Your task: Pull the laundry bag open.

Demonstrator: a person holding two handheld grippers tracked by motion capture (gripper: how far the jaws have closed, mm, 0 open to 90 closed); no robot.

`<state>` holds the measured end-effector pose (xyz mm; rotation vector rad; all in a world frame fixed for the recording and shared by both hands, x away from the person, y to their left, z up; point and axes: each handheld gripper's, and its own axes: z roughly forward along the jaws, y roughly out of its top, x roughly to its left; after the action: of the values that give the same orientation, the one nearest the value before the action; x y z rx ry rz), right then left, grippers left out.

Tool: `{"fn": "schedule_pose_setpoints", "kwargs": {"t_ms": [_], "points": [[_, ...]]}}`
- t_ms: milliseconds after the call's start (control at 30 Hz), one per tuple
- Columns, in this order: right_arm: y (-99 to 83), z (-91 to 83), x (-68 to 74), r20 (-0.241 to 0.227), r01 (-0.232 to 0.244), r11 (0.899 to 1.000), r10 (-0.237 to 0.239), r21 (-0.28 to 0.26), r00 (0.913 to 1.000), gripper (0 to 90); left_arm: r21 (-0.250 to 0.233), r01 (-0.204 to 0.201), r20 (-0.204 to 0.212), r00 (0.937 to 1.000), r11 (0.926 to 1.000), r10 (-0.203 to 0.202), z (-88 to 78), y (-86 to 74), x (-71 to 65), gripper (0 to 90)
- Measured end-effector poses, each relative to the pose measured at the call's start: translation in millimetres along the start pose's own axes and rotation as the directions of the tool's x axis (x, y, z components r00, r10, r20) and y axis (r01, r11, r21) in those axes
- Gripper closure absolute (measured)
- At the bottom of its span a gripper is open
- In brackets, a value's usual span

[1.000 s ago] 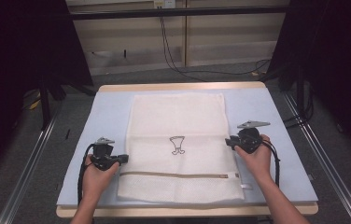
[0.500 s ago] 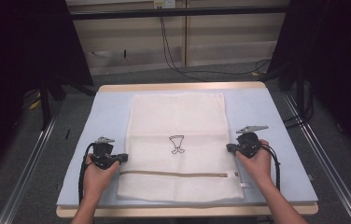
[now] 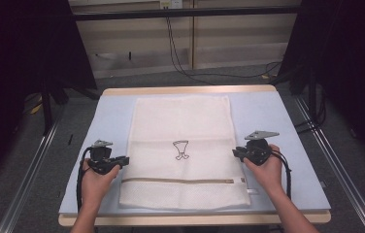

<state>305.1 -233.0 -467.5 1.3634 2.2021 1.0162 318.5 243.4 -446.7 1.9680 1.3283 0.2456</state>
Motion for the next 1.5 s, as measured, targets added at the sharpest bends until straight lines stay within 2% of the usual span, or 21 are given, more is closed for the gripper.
{"fn": "schedule_pose_setpoints", "kwargs": {"t_ms": [100, 133, 167, 200, 300, 333, 400, 467, 600, 700, 767, 800, 867, 900, 1000, 1233, 1300, 1367, 1433, 1467, 1500], "points": [[-0.3, -7.4, 0.7, 0.007, 0.014, 0.999, -0.014, -0.029, 0.9999, 74.5, -0.018, 0.005, 0.02, 0.9998, 0.9998, -0.004, -0.1, 3.6, -3.8, 69.9], [-2.1, -13.7, 1.5, 0.009, 0.046, 0.997, -0.045, -0.065, 0.9989, 79.9, -0.019, 0.001, 0.033, 0.9995, 0.9998, 0.0, 0.9, 5.6, -6.4, 65.8], [-3.6, -16.6, 2.0, 0.007, 0.067, 0.995, -0.067, -0.072, 0.9977, 80.8, -0.024, 0.003, 0.049, 0.9988, 0.9997, -0.002, 2.3, 7.5, -9.9, 64.8], [-5.3, -18.4, 2.8, -0.002, 0.081, 0.994, -0.081, -0.073, 0.9967, 83.0, -0.013, -0.024, 0.067, 0.9974, 0.9996, 0.024, 5.4, 11.5, -16.5, 64.5], [-9.8, -22.1, 4.7, -0.006, 0.092, 0.992, -0.093, -0.09, 0.9956, 86.6, -0.012, -0.026, 0.086, 0.9959, 0.9996, 0.027, 8.8, 15.7, -22.9, 63.7], [-13.5, -25.2, 5.7, -0.039, 0.097, 0.991, -0.101, -0.088, 0.9941, 89.2, -0.015, -0.03, 0.091, 0.9954, 0.9994, 0.032, 10.3, 17.8, -25.9, 63.6], [-15.5, -27.1, 6.7, -0.038, 0.104, 0.99, -0.108, -0.096, 0.9934, 90.0, -0.014, -0.032, 0.101, 0.9944, 0.9994, 0.033, 12.3, 22.3, -31.6, 63.5], [-18.7, -31.2, 8.0, -0.044, 0.125, 0.988, -0.129, -0.091, 0.9906, 90.0, 0.0, -0.03, 0.141, 0.9896, 0.9995, 0.03, 15.4, 26.1, -36.8, 62.5], [-27.5, -39.7, 8.8, -0.063, 0.102, 0.987, -0.111, -0.121, 0.9919, 90.0, 0.007, -0.037, 0.189, 0.9814, 0.9993, 0.035, 24.4, 32.0, -50.4, 62.0], [-33.3, -43.9, 8.8, -0.062, 0.098, 0.989, -0.105, -0.115, 0.9925, 89.6, 0.015, -0.063, 0.222, 0.9733, 0.9979, 0.058, 29.0, 37.1, -60.6, 64.2], [-38.8, -48.0, 9.6, -0.054, 0.092, 0.989, -0.099, -0.113, 0.9936, 88.1, 0.012, -0.079, 0.254, 0.9644, 0.9968, 0.073, 32.6, 41.3, -72.2, 63.9], [-38.8, -48.0, 9.6, -0.054, 0.092, 0.989, -0.099, -0.113, 0.9936, 88.1, 0.012, -0.079, 0.254, 0.9644, 0.9968, 0.073, 32.6, 41.3, -72.2, 64.1], [-41.3, -53.2, 11.3, -0.033, 0.093, 0.991, -0.097, -0.093, 0.9948, 88.3, 0.031, -0.1, 0.279, 0.9564, 0.9945, 0.088, 38.2, 43.0, -83.6, 64.6], [-41.3, -53.2, 11.3, -0.033, 0.093, 0.991, -0.097, -0.093, 0.9948, 88.3, 0.031, -0.1, 0.279, 0.9564, 0.9945, 0.088, 38.2, 43.0, -83.6, 64.6], [-43.5, -56.6, 13.0, -0.06, 0.071, 0.992, -0.077, -0.108, 0.9952, 89.9, 0.038, -0.099, 0.302, 0.9497, 0.9944, 0.083, 44.7, 42.8, -93.3, 63.6], [-44.4, -58.8, 18.0, -0.107, 0.045, 0.993, -0.057, -0.107, 0.9926, 90.0, 0.075, -0.135, 0.371, 0.9236, 0.988, 0.098, 56.3, 39.5, -117.2, 60.1], [-46.5, -58.9, 20.0, -0.132, 0.039, 0.994, -0.052, -0.099, 0.9898, 89.7, 0.091, -0.132, 0.387, 0.9181, 0.987, 0.087, 58.5, 38.8, -125.4, 58.1], [-49.2, -59.5, 22.1, -0.14, 0.042, 0.995, -0.054, -0.091, 0.9886, 88.8, 0.098, -0.131, 0.41, 0.9087, 0.9865, 0.08, 60.9, 38.6, -130.8, 57.5], [-52.5, -60.2, 24.5, -0.145, 0.056, 0.995, -0.068, -0.083, 0.9871, 88.6, 0.118, -0.121, 0.417, 0.9067, 0.9857, 0.062, 62.1, 38.7, -136.7, 55.2], [-54.8, -59.9, 27.1, -0.144, 0.075, 0.994, -0.085, -0.078, 0.9858, 88.6, 0.132, -0.103, 0.441, 0.897, 0.9858, 0.035, 64.0, 37.7, -142.1, 53.2], [-54.8, -59.9, 27.1, -0.144, 0.075, 0.994, -0.085, -0.078, 0.9858, 88.6, 0.132, -0.103, 0.441, 0.897, 0.9858, 0.035, 64.0, 37.7, -142.1, 52.2]]}}
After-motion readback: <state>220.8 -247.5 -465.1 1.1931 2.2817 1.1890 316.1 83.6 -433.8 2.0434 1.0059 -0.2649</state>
